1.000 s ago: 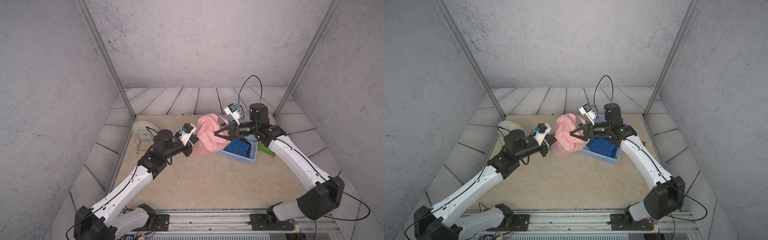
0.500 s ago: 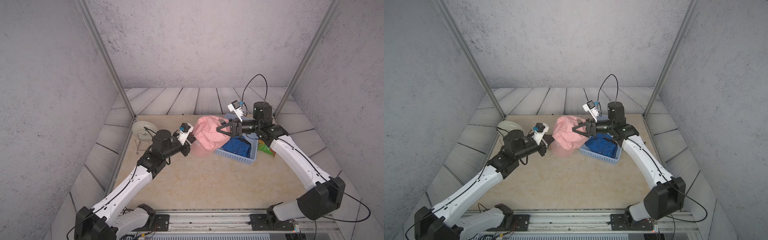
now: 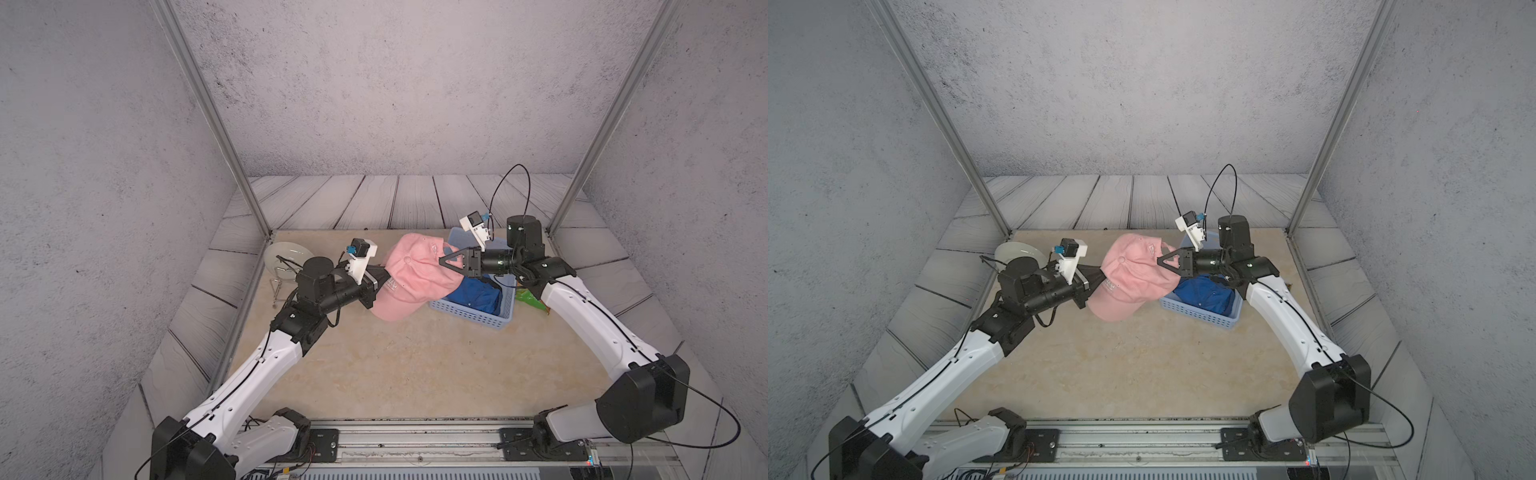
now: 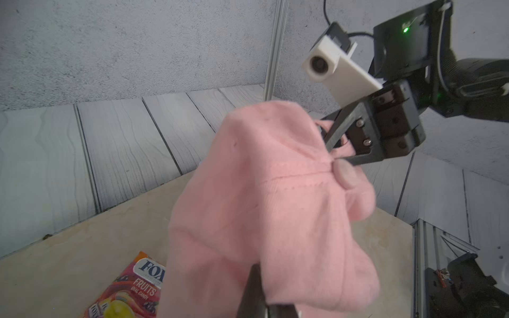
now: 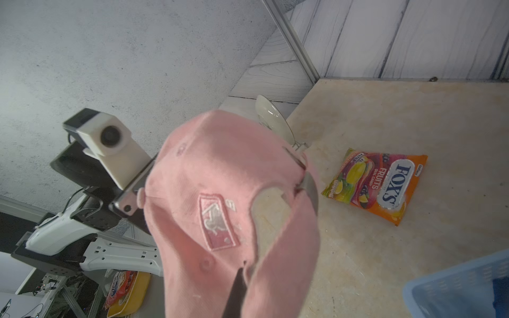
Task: Turn the baseball cap inside out
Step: Turn over the baseball cap.
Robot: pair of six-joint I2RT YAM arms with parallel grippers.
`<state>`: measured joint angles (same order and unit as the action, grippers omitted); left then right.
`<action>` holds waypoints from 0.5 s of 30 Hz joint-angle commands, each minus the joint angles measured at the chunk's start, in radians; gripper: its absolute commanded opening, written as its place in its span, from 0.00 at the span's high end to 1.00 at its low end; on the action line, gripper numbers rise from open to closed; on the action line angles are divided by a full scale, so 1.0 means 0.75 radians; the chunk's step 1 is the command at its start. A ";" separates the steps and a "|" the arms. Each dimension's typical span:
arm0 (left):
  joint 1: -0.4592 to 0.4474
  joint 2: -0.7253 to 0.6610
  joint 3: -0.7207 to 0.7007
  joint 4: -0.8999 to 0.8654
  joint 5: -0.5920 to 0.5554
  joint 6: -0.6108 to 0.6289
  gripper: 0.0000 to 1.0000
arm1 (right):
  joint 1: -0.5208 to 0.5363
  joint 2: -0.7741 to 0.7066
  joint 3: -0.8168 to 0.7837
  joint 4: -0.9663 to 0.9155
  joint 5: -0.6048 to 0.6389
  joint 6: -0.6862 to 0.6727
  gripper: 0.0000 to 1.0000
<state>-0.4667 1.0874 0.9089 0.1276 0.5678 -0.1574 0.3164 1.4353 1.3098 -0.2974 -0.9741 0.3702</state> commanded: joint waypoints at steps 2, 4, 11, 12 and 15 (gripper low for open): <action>0.009 0.016 0.063 0.125 0.086 -0.142 1.00 | -0.008 0.039 -0.002 -0.053 0.070 -0.012 0.84; 0.008 0.031 0.068 0.079 0.050 -0.117 1.00 | -0.014 0.017 0.021 -0.101 0.107 -0.058 0.68; 0.009 0.096 0.160 -0.216 -0.026 0.119 1.00 | -0.087 -0.206 -0.035 -0.177 0.552 -0.196 0.15; 0.009 0.107 0.182 -0.280 -0.037 0.161 1.00 | -0.088 -0.254 -0.061 -0.159 0.633 -0.211 0.08; 0.007 0.140 0.242 -0.444 -0.073 0.284 1.00 | -0.086 -0.358 -0.136 -0.085 0.776 -0.229 0.03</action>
<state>-0.4667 1.1843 1.0302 -0.0765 0.5377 -0.0685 0.2481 1.2564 1.2327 -0.4046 -0.5621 0.2405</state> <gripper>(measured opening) 0.049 0.962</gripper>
